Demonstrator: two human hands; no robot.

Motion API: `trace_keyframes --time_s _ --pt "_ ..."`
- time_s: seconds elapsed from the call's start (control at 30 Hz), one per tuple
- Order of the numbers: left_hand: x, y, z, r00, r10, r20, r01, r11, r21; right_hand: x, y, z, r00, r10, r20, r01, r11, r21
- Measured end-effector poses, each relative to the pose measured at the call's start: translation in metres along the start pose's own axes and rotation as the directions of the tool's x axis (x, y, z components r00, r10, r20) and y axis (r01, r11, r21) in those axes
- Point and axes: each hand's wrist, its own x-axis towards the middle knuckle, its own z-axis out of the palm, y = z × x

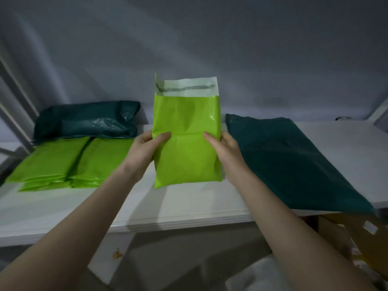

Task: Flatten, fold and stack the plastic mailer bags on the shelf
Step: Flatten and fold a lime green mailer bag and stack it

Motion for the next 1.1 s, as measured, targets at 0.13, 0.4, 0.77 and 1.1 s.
trace_keyframes --time_s 0.13,0.4,0.77,1.1 --pt "-0.003 -0.005 -0.022 1.0 -0.02 -0.006 0.02 1.0 -0.008 -0.001 0.004 0.019 0.999 0.028 0.043 -0.031 0.997 0.069" --pt "0.008 -0.023 -0.036 0.994 -0.081 -0.078 0.081 0.997 -0.004 0.008 0.015 0.03 0.999 0.041 0.02 -0.042 0.998 0.04" --pt "0.02 -0.043 -0.043 0.989 -0.116 -0.092 0.13 0.977 0.168 0.019 0.038 0.025 0.999 0.046 0.027 -0.044 0.996 -0.079" --pt "0.027 -0.068 -0.045 0.984 -0.029 -0.176 0.116 0.856 0.504 0.016 0.065 0.016 1.0 -0.005 -0.022 -0.008 0.828 -0.561"
